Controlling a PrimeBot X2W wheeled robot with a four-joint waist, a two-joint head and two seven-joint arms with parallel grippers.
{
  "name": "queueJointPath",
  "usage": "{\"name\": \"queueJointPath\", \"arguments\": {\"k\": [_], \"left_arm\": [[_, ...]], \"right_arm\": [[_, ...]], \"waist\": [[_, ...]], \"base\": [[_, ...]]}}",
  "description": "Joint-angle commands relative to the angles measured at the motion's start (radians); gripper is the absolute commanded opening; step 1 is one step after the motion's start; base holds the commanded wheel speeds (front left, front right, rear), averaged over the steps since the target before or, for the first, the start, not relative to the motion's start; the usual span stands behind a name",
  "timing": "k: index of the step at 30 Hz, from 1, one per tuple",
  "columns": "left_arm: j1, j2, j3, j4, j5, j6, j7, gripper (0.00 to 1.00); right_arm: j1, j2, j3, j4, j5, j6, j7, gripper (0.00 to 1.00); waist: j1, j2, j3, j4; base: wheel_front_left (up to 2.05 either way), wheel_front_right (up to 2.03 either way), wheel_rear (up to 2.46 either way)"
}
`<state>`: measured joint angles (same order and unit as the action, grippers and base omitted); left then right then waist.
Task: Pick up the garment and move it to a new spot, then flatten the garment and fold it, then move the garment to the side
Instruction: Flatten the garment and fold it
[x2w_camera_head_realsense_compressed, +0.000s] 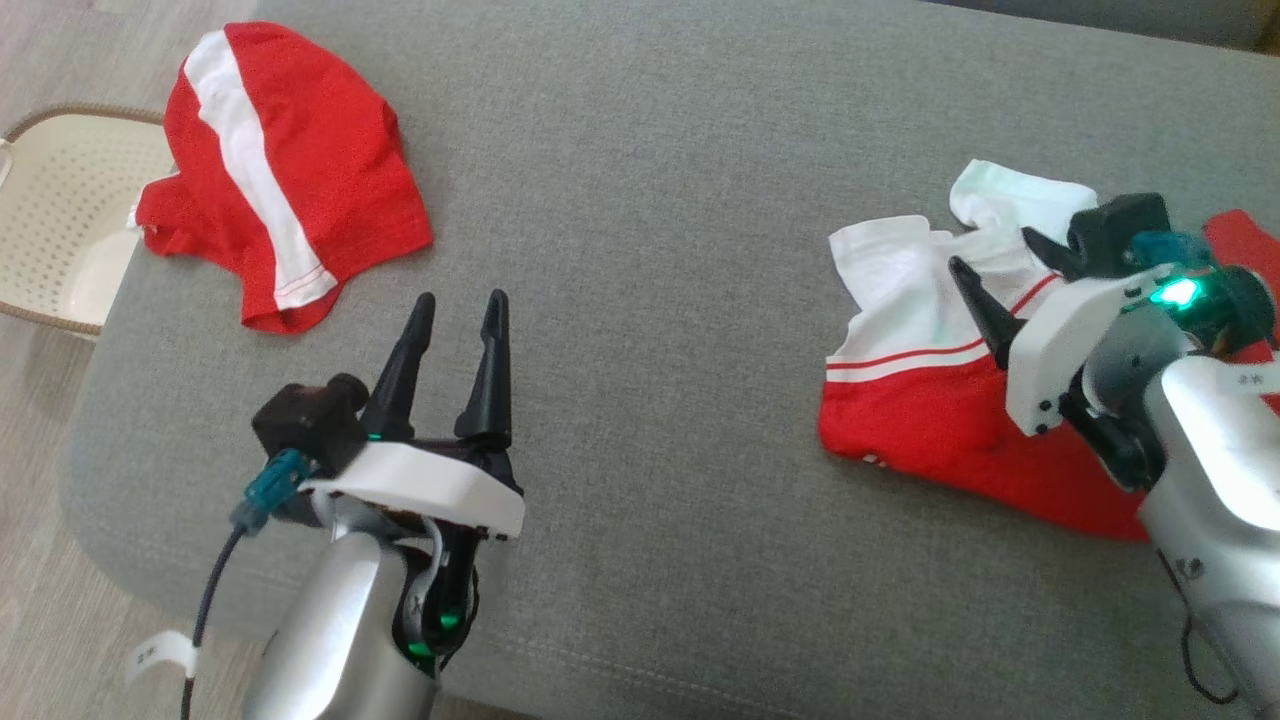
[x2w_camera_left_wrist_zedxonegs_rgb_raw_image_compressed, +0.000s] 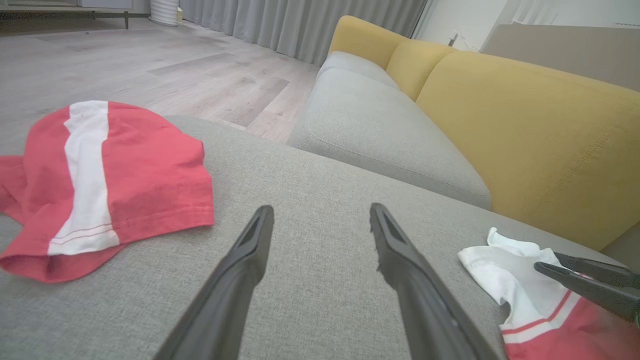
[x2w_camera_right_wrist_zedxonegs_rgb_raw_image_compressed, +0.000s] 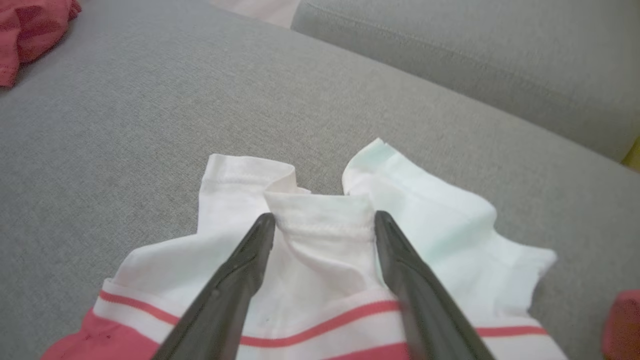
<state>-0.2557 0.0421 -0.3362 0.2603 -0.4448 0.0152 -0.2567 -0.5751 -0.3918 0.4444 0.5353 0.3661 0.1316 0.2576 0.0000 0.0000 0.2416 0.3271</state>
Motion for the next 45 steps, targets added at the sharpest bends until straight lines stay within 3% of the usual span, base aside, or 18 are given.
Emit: {"name": "queueJointPath", "arguments": {"k": [1, 4, 10, 22, 27, 28, 33, 39, 40, 41, 45], "left_arm": [[-0.027, 0.008, 0.025, -0.032, -0.003, 0.005, -0.005, 1.0], [-0.018, 0.008, 0.005, -0.028, -0.005, 0.004, -0.005, 1.0], [-0.008, 0.008, -0.004, -0.024, -0.012, 0.016, -0.005, 1.0], [0.023, 0.008, -0.027, -0.019, -0.016, 0.034, -0.005, 1.0], [0.043, 0.008, -0.019, -0.021, -0.014, 0.039, -0.005, 1.0], [0.05, 0.008, -0.013, -0.022, -0.012, 0.042, -0.005, 1.0], [0.056, 0.008, -0.006, -0.025, -0.013, 0.045, -0.005, 1.0], [0.051, 0.008, 0.004, -0.017, -0.005, 0.043, -0.005, 1.0], [0.051, 0.008, 0.006, -0.015, -0.003, 0.042, -0.005, 1.0], [0.051, 0.008, 0.008, -0.013, -0.001, 0.041, -0.005, 1.0], [0.052, 0.008, 0.018, -0.003, 0.007, 0.039, -0.005, 1.0]], "right_arm": [[-0.026, -0.007, 0.031, -0.023, 0.04, -0.001, 0.017, 0.0], [-0.049, -0.038, 0.081, -0.035, 0.09, -0.001, 0.015, 0.0], [-0.121, -0.048, 0.084, -0.038, 0.159, -0.001, -0.071, 0.0], [-0.367, 0.021, -0.017, 0.053, 0.006, -0.001, -0.432, 0.0], [-0.34, 0.056, 0.074, -0.014, -0.012, -0.001, -0.477, 0.0], [-0.289, 0.071, 0.149, -0.059, -0.002, -0.001, -0.476, 0.0], [-0.156, 0.069, 0.306, -0.132, 0.009, -0.001, -0.43, 0.0], [0.028, 0.076, 0.399, -0.15, 0.031, -0.001, -0.371, 0.0], [0.047, 0.078, 0.409, -0.146, 0.032, -0.001, -0.361, 0.39], [0.064, 0.081, 0.42, -0.142, 0.034, -0.001, -0.351, 1.0], [0.1, 0.089, 0.447, -0.139, 0.075, -0.001, -0.306, 1.0]], "waist": [[0.0, 0.0, 0.003, 0.003], [0.0, 0.0, 0.007, 0.005], [0.0, 0.0, -0.007, 0.003], [0.0, 0.0, -0.086, 0.005], [0.0, 0.0, -0.105, 0.001], [0.0, 0.0, -0.112, -0.004], [0.0, 0.0, -0.114, -0.015], [0.0, 0.0, -0.118, -0.041], [0.0, 0.0, -0.119, -0.048], [0.0, 0.0, -0.121, -0.056], [0.0, 0.0, -0.132, -0.091]], "base": [[0.0, 0.0, 0.0], [0.0, 0.0, 0.0], [0.0, 0.0, 0.0], [0.0, 0.0, 0.0], [0.0, 0.0, 0.0], [0.0, 0.0, 0.0], [0.0, 0.0, 0.0], [0.0, 0.0, 0.0], [0.0, 0.0, 0.0], [0.0, 0.0, 0.0], [0.0, 0.0, 0.0]]}}
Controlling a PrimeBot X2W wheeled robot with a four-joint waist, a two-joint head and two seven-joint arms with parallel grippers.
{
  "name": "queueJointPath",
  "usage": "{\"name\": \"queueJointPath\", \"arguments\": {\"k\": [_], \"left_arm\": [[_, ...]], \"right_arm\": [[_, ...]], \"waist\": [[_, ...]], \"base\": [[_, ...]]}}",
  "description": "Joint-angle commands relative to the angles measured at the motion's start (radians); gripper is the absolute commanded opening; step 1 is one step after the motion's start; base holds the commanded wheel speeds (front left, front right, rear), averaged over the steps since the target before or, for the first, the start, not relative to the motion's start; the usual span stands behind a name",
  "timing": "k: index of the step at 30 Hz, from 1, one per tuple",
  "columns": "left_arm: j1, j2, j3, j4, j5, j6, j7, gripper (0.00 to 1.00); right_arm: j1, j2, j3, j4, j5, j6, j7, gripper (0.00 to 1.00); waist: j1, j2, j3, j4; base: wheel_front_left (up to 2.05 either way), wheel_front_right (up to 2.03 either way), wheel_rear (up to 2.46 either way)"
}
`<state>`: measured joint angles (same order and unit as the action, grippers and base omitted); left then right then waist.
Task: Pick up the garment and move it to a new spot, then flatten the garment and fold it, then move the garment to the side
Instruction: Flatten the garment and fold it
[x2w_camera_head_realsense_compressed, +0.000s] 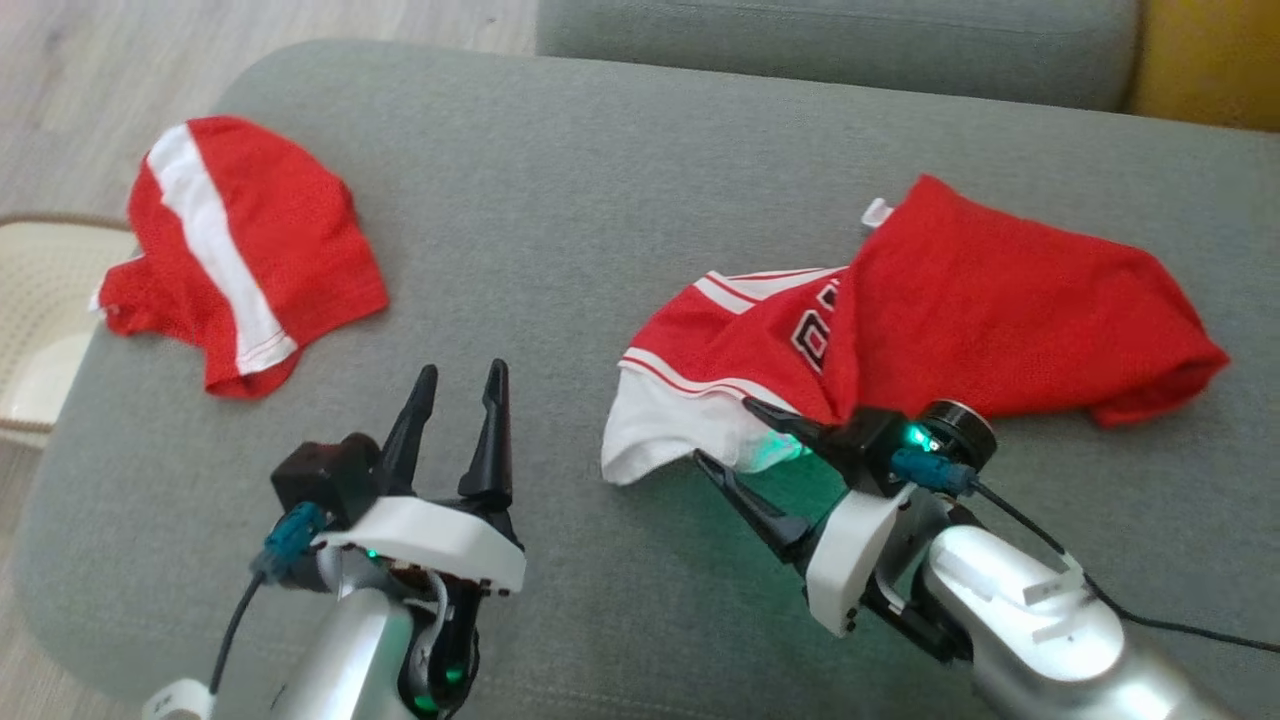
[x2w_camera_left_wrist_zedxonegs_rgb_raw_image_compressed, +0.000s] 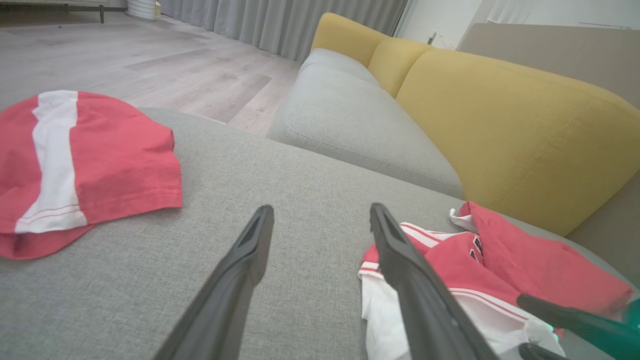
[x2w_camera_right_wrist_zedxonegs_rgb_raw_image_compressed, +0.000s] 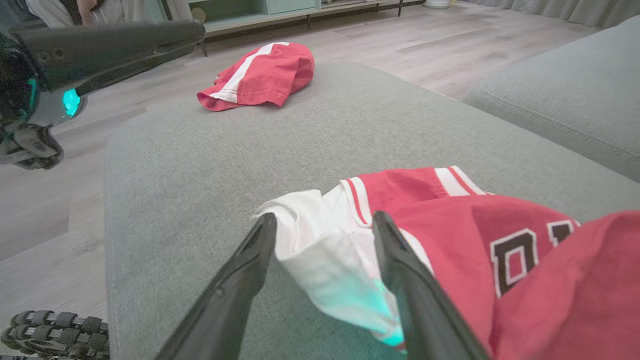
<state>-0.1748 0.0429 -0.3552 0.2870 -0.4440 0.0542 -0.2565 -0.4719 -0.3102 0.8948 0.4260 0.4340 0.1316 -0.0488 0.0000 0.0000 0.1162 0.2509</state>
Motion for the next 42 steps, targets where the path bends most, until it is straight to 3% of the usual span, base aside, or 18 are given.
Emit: {"name": "queueJointPath", "arguments": {"k": [1, 9, 14, 19, 24, 34, 37, 42], "left_arm": [[-0.029, 0.007, 0.039, -0.028, 0.007, 0.0, -0.005, 1.0], [-0.038, 0.007, 0.059, -0.034, 0.018, -0.004, -0.005, 1.0], [-0.049, 0.007, 0.067, -0.05, 0.024, -0.007, -0.005, 1.0], [-0.049, 0.007, 0.067, -0.078, 0.017, -0.011, -0.005, 1.0], [-0.03, 0.007, 0.065, -0.102, -0.029, -0.024, -0.005, 1.0], [-0.034, 0.007, 0.062, -0.107, -0.031, -0.029, -0.005, 1.0], [-0.049, 0.007, 0.043, -0.104, -0.031, -0.031, -0.005, 1.0], [-0.073, 0.007, 0.001, -0.09, -0.051, -0.029, -0.005, 1.0]], "right_arm": [[-0.002, 0.007, -0.006, -0.032, 0.011, -0.001, 0.003, 1.0], [-0.01, -0.005, -0.166, -0.078, 0.02, -0.001, -0.001, 1.0], [0.035, 0.006, -0.411, -0.102, -0.05, -0.001, -0.03, 1.0], [0.152, 0.088, -0.673, -0.158, -0.162, -0.001, -0.091, 1.0], [0.28, 0.198, -0.824, -0.241, -0.21, -0.001, -0.123, 1.0], [0.307, 0.243, -0.87, -0.314, -0.271, -0.001, -0.087, 1.0], [0.262, 0.224, -0.851, -0.314, -0.276, -0.001, -0.045, 1.0], [0.125, 0.136, -0.782, -0.266, -0.241, -0.001, 0.089, 1.0]], "waist": [[0.0, 0.0, -0.009, -0.025], [0.0, 0.0, -0.029, -0.11], [0.0, 0.0, -0.039, -0.148], [0.0, 0.0, -0.042, -0.178], [0.0, 0.0, -0.032, -0.21], [0.0, 0.0, 0.004, -0.217], [0.0, 0.0, 0.03, -0.195], [0.0, 0.0, 0.074, -0.134]], "base": [[0.0, 0.0, 0.0], [0.0, 0.0, 0.0], [0.0, 0.0, 0.0], [0.0, 0.0, 0.0], [0.0, 0.0, 0.0], [0.0, 0.0, 0.0], [0.0, 0.0, 0.0], [0.0, 0.0, 0.0]]}}
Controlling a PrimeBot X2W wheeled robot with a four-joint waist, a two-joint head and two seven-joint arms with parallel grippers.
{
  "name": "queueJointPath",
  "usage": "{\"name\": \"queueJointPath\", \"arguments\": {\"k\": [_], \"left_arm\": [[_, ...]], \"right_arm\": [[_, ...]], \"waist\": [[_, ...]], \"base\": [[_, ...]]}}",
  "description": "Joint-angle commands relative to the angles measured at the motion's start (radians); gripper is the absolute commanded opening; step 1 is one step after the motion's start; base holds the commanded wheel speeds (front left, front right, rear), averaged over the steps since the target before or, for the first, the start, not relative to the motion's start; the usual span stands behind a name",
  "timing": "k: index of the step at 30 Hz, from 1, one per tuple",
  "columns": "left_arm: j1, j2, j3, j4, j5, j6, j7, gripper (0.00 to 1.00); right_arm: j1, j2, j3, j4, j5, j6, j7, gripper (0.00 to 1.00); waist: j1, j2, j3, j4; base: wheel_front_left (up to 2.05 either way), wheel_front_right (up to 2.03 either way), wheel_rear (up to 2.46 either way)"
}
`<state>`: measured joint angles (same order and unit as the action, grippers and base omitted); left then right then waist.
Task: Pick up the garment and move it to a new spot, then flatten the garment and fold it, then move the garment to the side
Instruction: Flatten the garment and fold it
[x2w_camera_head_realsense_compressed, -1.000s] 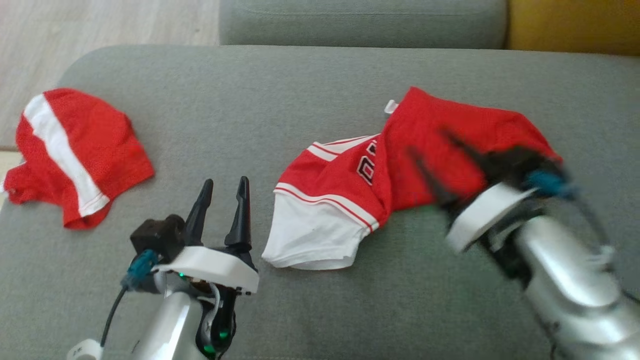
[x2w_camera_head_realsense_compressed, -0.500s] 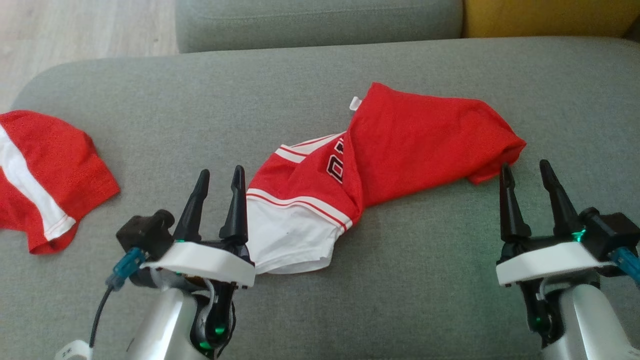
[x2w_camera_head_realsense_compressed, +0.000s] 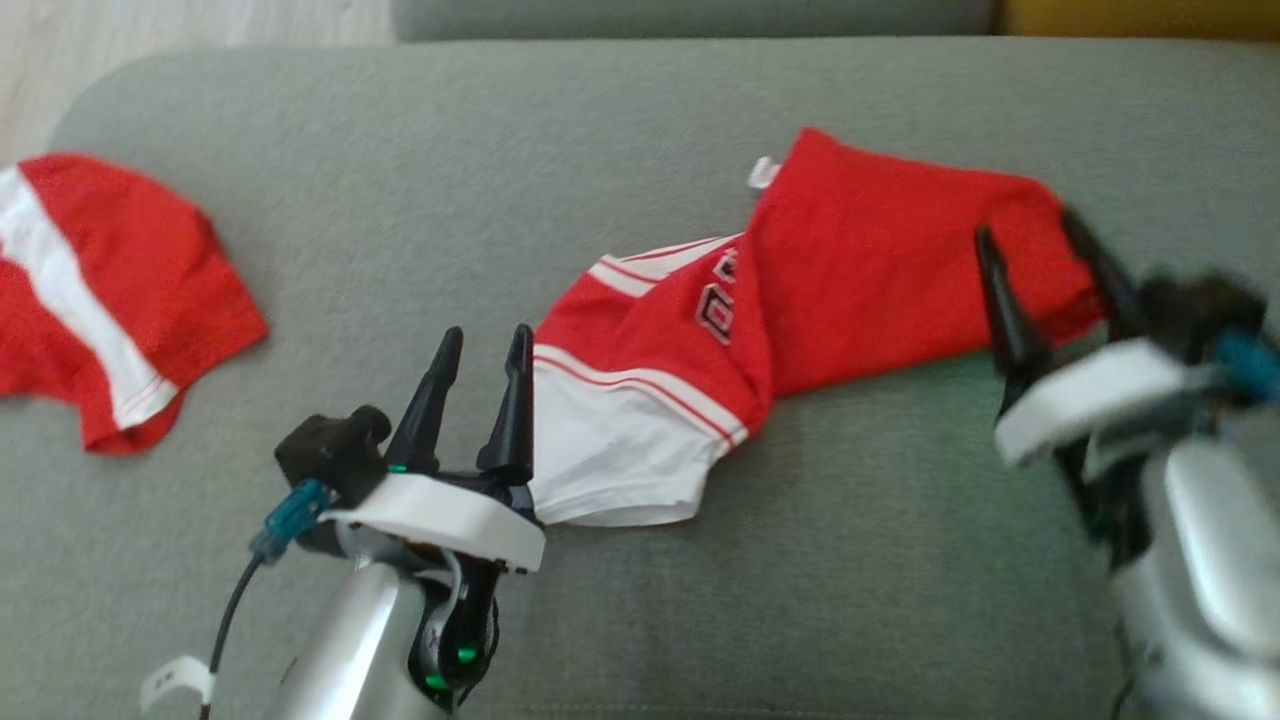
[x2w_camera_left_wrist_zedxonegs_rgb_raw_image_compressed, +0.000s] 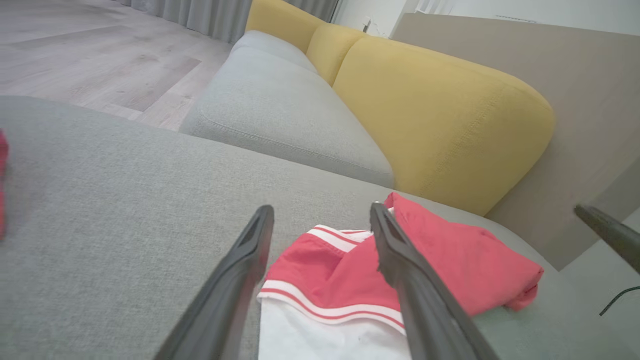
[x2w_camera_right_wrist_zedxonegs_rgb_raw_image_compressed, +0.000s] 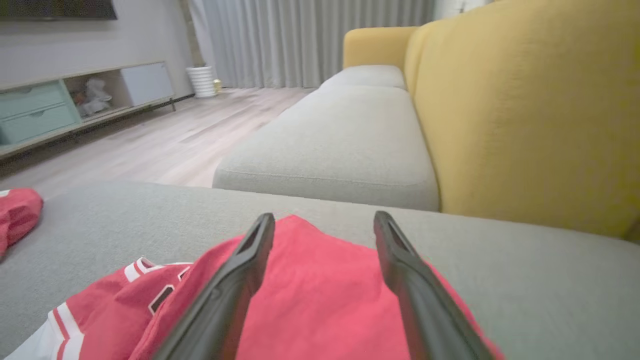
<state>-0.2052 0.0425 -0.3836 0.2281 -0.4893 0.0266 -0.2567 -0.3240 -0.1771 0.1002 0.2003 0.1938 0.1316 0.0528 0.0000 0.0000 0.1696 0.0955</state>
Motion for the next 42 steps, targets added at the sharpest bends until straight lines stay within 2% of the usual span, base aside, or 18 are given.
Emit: {"name": "queueJointPath", "arguments": {"k": [1, 5, 11, 16, 22, 26, 32, 33, 34, 35, 38, 42], "left_arm": [[-0.049, 0.008, 0.026, -0.03, -0.01, 0.001, -0.005, 1.0], [-0.073, 0.008, 0.023, -0.031, -0.019, 0.007, -0.005, 1.0], [-0.115, 0.008, -0.006, -0.035, -0.041, 0.003, -0.005, 1.0], [-0.133, 0.008, -0.043, -0.046, -0.073, 0.01, -0.005, 1.0], [-0.144, 0.008, -0.071, -0.057, -0.091, 0.02, -0.005, 1.0], [-0.149, 0.008, -0.078, -0.06, -0.094, 0.024, -0.005, 1.0], [-0.151, 0.008, -0.086, -0.059, -0.089, 0.031, -0.005, 1.0], [-0.15, 0.008, -0.087, -0.059, -0.089, 0.031, -0.005, 1.0], [-0.15, 0.008, -0.087, -0.058, -0.088, 0.032, -0.005, 1.0], [-0.15, 0.008, -0.088, -0.057, -0.087, 0.032, -0.005, 1.0], [-0.154, 0.008, -0.085, -0.055, -0.085, 0.034, -0.005, 1.0], [-0.157, 0.008, -0.077, -0.05, -0.079, 0.033, -0.005, 1.0]], "right_arm": [[-0.058, -0.021, 0.028, -0.028, 0.011, -0.001, 0.011, 1.0], [-0.203, -0.119, 0.123, 0.05, 0.075, -0.001, 0.11, 1.0], [-0.415, -0.246, 0.212, 0.211, 0.265, -0.001, 0.281, 1.0], [-0.518, -0.337, 0.296, 0.31, 0.349, -0.001, 0.357, 1.0], [-0.592, -0.39, 0.373, 0.397, 0.417, -0.001, 0.4, 1.0], [-0.623, -0.41, 0.42, 0.45, 0.415, -0.001, 0.401, 1.0], [-0.639, -0.411, 0.454, 0.507, 0.438, -0.001, 0.399, 1.0], [-0.641, -0.41, 0.46, 0.515, 0.446, -0.001, 0.401, 0.82], [-0.643, -0.408, 0.465, 0.523, 0.454, -0.001, 0.404, 0.16], [-0.645, -0.408, 0.471, 0.528, 0.461, -0.001, 0.406, 0.0], [-0.658, -0.409, 0.476, 0.544, 0.481, -0.001, 0.394, 0.0], [-0.676, -0.402, 0.459, 0.57, 0.492, -0.001, 0.325, 0.0]], "waist": [[0.0, 0.0, 0.034, 0.037], [0.0, 0.0, 0.086, 0.093], [0.0, 0.0, 0.166, 0.188], [0.0, 0.0, 0.204, 0.248], [0.0, 0.0, 0.232, 0.284], [0.0, 0.0, 0.245, 0.295], [0.0, 0.0, 0.252, 0.302], [0.0, 0.0, 0.253, 0.301], [0.0, 0.0, 0.254, 0.3], [0.0, 0.0, 0.254, 0.299], [0.0, 0.0, 0.254, 0.294], [0.0, 0.0, 0.242, 0.279]], "base": [[0.0, 0.0, 0.0], [0.0, 0.0, 0.0], [0.0, 0.0, 0.0], [0.0, 0.0, 0.0], [0.0, 0.0, 0.0], [0.0, 0.0, 0.0], [0.0, 0.0, 0.0], [0.0, 0.0, 0.0], [0.0, 0.0, 0.0], [0.0, 0.0, 0.0], [0.0, 0.0, 0.0], [0.0, 0.0, 0.0]]}}
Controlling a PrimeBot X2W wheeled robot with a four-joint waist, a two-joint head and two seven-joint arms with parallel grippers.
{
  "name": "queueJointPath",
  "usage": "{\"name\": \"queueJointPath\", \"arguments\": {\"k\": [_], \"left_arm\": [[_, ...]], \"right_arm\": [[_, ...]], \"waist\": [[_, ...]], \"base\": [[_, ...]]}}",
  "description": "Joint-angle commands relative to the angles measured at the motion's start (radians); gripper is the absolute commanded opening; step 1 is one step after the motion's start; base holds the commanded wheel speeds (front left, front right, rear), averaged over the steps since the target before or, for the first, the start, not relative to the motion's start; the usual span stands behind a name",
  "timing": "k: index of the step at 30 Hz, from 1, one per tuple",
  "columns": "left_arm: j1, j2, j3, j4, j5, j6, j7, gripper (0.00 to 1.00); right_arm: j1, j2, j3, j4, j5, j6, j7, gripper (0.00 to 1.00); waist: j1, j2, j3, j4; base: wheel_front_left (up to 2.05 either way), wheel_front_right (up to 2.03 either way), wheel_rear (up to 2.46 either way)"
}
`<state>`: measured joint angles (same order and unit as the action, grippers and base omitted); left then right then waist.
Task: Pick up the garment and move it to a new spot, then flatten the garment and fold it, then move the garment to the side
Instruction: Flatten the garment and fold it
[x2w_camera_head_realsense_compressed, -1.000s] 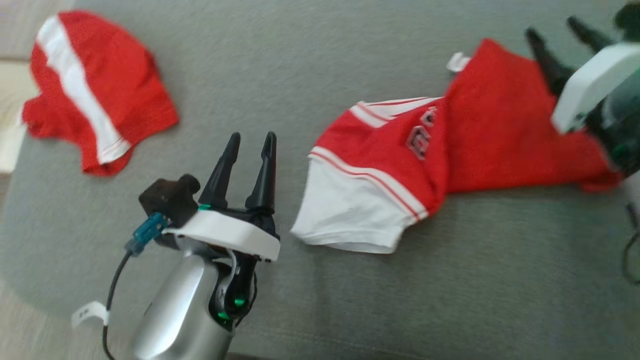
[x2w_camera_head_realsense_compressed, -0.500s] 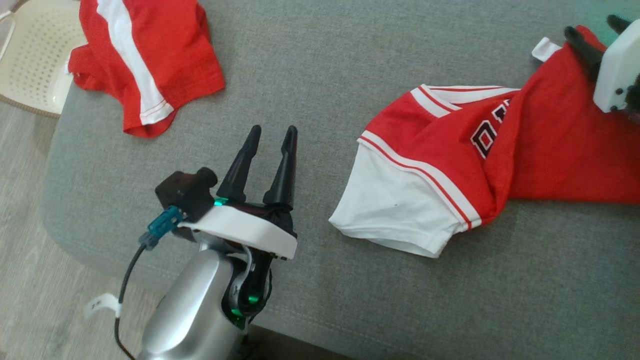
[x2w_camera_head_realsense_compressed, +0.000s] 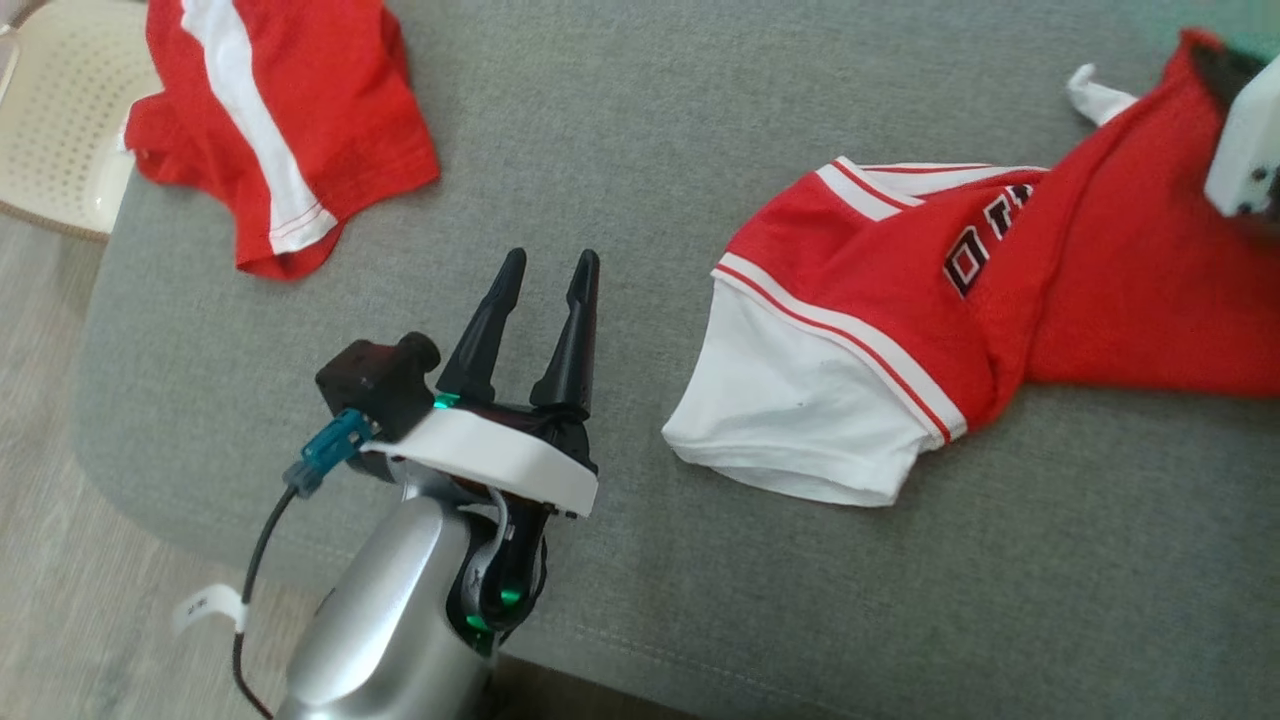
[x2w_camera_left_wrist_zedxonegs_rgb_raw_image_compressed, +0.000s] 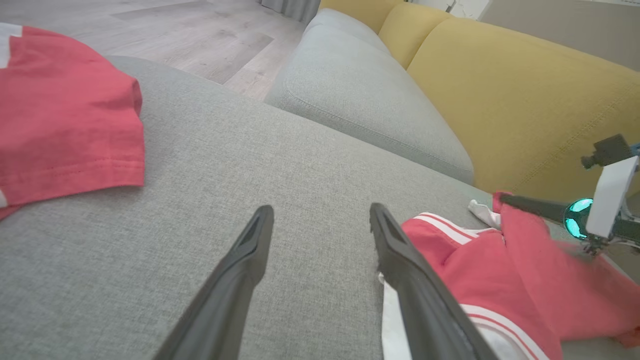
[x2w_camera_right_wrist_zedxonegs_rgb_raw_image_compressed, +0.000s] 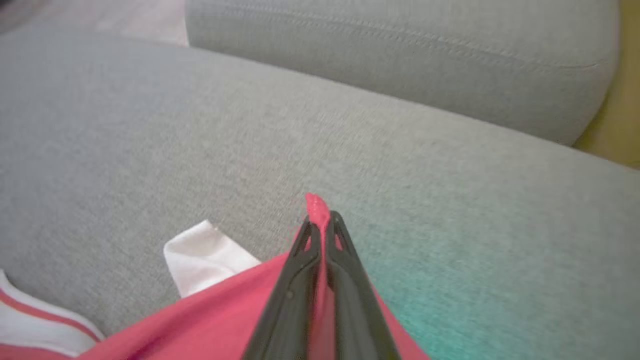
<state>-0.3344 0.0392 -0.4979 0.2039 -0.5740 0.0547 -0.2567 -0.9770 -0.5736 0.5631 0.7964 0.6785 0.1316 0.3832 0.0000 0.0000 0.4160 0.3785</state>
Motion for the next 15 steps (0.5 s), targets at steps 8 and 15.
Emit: {"name": "queueJointPath", "arguments": {"k": [8, 15], "left_arm": [[-0.019, 0.011, 0.069, -0.009, 0.032, -0.002, -0.005, 1.0], [0.014, 0.011, 0.121, 0.016, 0.061, -0.006, -0.005, 1.0]], "right_arm": [[-0.013, 0.026, -0.018, -0.01, 0.032, -0.001, -0.163, 0.0], [0.043, 0.062, -0.055, -0.046, 0.046, -0.001, -0.305, 0.0]], "waist": [[0.0, 0.0, -0.074, -0.075], [0.0, 0.0, -0.171, -0.179]], "base": [[0.0, 0.0, 0.0], [0.0, 0.0, 0.0]]}}
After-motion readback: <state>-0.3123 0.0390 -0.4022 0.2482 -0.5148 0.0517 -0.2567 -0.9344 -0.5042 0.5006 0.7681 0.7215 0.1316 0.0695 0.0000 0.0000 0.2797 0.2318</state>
